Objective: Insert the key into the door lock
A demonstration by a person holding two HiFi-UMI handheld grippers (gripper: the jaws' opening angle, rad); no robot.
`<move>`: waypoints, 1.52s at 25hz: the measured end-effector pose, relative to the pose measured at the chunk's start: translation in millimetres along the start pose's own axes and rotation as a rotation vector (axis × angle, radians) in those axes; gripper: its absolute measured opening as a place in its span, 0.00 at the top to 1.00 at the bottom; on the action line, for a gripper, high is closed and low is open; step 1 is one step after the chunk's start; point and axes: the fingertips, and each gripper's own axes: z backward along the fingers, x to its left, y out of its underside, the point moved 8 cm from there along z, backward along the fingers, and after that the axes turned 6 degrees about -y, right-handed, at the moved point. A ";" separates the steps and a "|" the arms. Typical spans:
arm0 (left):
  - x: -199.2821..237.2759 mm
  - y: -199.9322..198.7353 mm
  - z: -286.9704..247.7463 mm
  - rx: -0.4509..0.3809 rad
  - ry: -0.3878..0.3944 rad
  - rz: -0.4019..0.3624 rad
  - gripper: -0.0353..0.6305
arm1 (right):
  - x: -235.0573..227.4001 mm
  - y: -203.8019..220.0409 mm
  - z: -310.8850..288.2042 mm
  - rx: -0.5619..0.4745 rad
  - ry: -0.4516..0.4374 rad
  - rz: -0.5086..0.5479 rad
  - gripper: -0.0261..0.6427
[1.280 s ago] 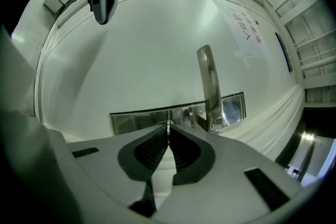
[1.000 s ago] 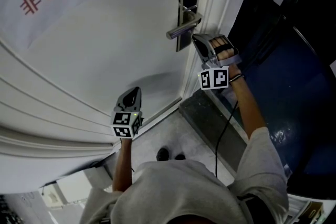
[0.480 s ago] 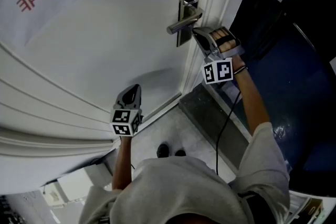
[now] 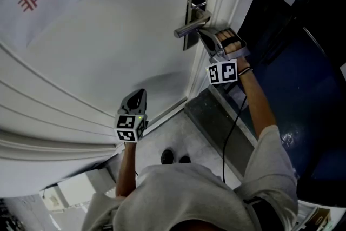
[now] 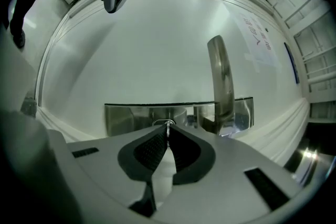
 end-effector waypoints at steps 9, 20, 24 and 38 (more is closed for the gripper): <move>10.7 -2.3 8.3 -0.004 -0.029 -0.005 0.92 | 1.6 -1.4 -11.7 0.018 0.029 -0.007 0.92; 2.0 -4.9 11.0 -0.019 -0.009 -0.007 0.92 | 9.8 -3.3 -12.2 0.032 -0.140 -0.014 0.70; -2.1 -4.7 11.9 -0.022 -0.001 -0.008 0.92 | 8.7 -4.8 -11.6 0.040 -0.164 -0.021 0.69; -16.2 -10.9 9.0 -0.031 0.051 -0.034 0.92 | 12.7 2.5 43.4 0.104 -0.117 -0.098 0.77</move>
